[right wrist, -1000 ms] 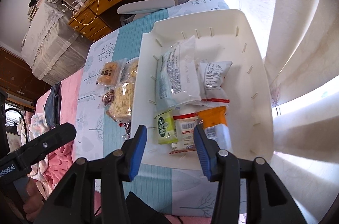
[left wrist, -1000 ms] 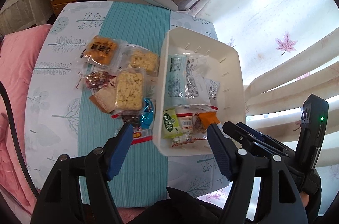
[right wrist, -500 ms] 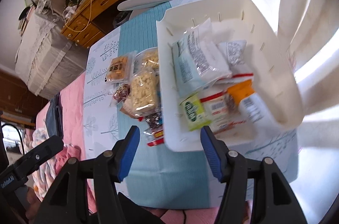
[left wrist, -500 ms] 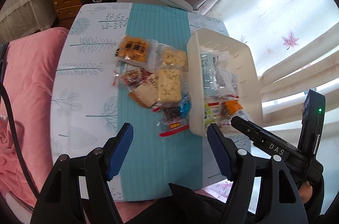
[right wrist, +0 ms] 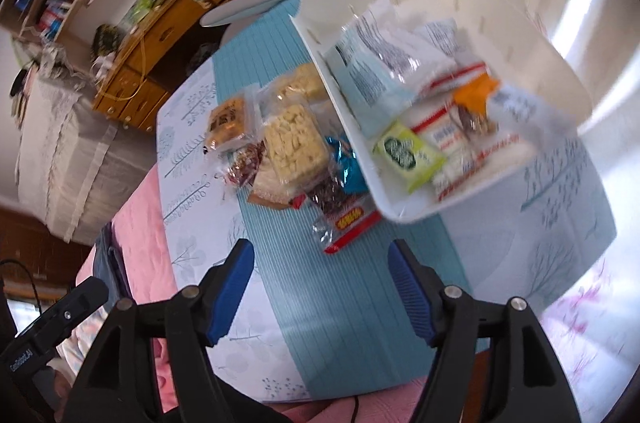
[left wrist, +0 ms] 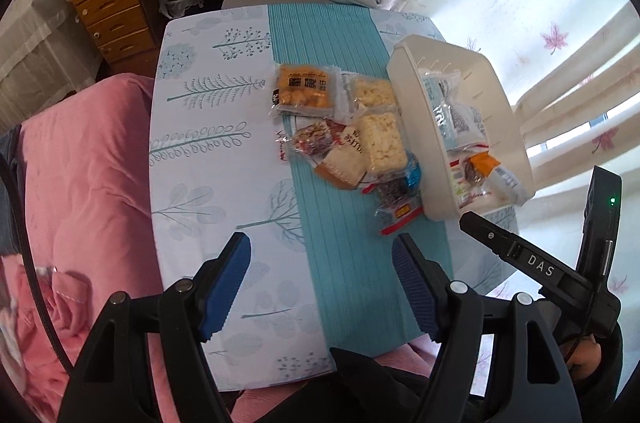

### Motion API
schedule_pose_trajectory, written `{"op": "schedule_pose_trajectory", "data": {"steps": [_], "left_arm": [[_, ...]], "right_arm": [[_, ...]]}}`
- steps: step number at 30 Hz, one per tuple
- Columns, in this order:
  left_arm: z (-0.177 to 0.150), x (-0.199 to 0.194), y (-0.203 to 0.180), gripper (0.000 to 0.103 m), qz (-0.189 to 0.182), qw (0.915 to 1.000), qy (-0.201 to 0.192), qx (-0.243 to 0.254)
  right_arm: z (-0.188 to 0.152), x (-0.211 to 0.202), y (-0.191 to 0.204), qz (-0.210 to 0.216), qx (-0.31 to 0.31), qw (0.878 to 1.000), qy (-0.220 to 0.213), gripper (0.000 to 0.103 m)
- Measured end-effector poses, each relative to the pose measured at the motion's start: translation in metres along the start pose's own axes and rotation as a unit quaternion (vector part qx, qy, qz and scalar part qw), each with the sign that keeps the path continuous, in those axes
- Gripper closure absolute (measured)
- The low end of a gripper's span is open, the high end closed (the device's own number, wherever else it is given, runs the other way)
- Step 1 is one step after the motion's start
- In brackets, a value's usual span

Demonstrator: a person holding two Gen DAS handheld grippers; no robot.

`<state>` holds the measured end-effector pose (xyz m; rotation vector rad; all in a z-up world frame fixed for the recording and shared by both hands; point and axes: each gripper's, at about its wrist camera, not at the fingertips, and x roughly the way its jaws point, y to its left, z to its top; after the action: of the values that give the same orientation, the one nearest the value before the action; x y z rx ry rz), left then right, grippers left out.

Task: Organize snacks
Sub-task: 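Withdraw both open tools from the tray toward the remaining snacks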

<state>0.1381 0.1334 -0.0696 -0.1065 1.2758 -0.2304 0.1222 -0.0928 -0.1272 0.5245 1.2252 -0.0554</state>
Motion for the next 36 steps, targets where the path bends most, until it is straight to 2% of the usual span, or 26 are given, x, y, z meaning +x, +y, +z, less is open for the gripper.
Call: {"op": "schedule_pose_trajectory", "data": {"steps": [4, 14, 19, 25, 31, 36], "left_arm": [[-0.002, 0.005, 0.015, 0.031, 0.0, 0.9996, 0.01, 0.027], [-0.002, 0.029, 0.028, 0.031, -0.007, 0.9968, 0.038, 0.069], [0.006, 0.049, 0.028, 0.028, -0.005, 0.9954, 0.038, 0.087], [0.021, 0.082, 0.025, 0.026, 0.026, 0.9921, 0.042, 0.116], [0.039, 0.117, 0.021, 0.026, 0.048, 0.9877, 0.04, 0.143], [0.055, 0.145, 0.017, 0.026, 0.049, 0.987, 0.03, 0.15]], "right_arm": [[-0.022, 0.012, 0.003, -0.011, 0.038, 0.999, 0.007, 0.033], [-0.051, 0.032, 0.017, -0.037, 0.051, 0.998, 0.026, 0.033], [-0.059, 0.043, 0.022, -0.021, 0.044, 0.998, 0.039, 0.033], [-0.055, 0.057, 0.029, -0.005, 0.03, 0.999, 0.032, 0.033], [-0.042, 0.079, 0.019, 0.019, 0.09, 0.995, 0.029, 0.033], [-0.033, 0.098, -0.001, 0.04, 0.176, 0.983, 0.021, 0.033]]}}
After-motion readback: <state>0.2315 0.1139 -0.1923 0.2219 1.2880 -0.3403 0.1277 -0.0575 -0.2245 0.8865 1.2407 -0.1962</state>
